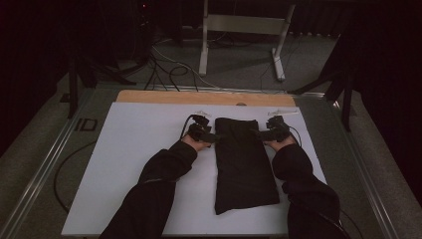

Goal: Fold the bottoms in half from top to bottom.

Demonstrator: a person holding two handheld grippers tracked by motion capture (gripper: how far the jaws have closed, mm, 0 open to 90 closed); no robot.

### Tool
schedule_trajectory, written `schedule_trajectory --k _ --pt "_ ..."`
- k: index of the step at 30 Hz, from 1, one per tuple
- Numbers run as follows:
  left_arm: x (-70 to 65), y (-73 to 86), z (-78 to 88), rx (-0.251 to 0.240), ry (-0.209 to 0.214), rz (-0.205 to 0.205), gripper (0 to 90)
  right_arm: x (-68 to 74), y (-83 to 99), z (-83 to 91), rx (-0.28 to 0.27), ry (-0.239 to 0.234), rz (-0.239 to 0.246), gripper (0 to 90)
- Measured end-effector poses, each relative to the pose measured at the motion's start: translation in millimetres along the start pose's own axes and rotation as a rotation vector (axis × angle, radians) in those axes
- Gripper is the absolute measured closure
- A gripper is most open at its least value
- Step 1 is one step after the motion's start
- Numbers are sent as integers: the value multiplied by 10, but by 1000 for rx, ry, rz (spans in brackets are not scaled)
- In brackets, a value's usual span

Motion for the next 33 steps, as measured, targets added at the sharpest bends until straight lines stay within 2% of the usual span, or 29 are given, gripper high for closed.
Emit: schedule_trajectory --k 4,6,9,12,14,18,20,21,24,25,28,31,33 --pt "71 -3 -27 19 -31 -7 152 -30 31 -63 18 1 3 143" --pt "96 -8 -33 24 -42 -28 177 -48 46 -92 22 2 -3 155" --pt "126 -32 -48 26 -44 -16 205 -73 73 -137 34 9 7 165" --pt "138 -50 -70 35 -53 -23 233 -94 98 -191 47 25 5 175" --pt "153 -72 -82 32 -57 -12 277 -96 115 -233 60 29 -4 179" --pt "116 -89 -154 44 -50 -24 337 -107 134 -293 77 30 -9 199" --pt "106 -100 -172 40 -47 -10 375 -116 143 -318 79 36 -16 210" --pt "108 -99 -173 47 -64 -18 416 -119 140 -320 76 37 -17 221" --pt "103 -93 -173 65 -101 -51 512 -113 131 -322 70 38 -21 282" --pt "103 -92 -173 58 -103 -41 543 -104 133 -323 66 39 -13 291" --pt "101 -85 -167 63 -102 -34 619 -39 128 -334 59 30 23 370" --pt "85 -74 -174 75 -83 -39 703 7 107 -336 66 -7 16 468" --pt "80 -67 -172 79 -72 -37 736 18 110 -335 66 -1 45 517"
Point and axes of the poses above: each handheld gripper's, and its own axes: z roughly backward along the jaws, y roughly out of its underside, x roughly to its left, the point moved 5 cm from there along -z, roughly forward along the jaws, and after that the axes turned 11 degrees about y, right-handed, at the moved point
